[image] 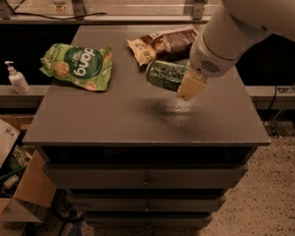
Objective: Pick green can
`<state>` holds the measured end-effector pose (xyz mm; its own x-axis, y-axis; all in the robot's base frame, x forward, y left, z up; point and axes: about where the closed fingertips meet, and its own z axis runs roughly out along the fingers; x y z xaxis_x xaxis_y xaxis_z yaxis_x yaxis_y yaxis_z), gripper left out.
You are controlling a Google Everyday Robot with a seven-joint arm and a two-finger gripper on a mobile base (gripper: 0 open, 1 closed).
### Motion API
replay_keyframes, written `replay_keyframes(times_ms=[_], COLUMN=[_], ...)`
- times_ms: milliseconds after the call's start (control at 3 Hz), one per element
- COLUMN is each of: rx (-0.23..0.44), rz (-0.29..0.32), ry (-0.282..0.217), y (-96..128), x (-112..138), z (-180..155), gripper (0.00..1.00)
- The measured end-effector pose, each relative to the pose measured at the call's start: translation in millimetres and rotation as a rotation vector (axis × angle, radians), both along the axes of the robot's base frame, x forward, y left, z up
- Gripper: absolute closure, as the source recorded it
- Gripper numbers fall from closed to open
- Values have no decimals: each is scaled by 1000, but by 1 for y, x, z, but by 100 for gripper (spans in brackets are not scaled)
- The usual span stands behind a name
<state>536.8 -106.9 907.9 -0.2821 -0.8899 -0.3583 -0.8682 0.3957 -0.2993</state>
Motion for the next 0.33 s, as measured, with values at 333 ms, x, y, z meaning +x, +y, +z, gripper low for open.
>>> replay_keyframes(times_ms=[333], rx=[0], rz=[0], ry=[0], y=[0], x=[0], z=[0], gripper=[100])
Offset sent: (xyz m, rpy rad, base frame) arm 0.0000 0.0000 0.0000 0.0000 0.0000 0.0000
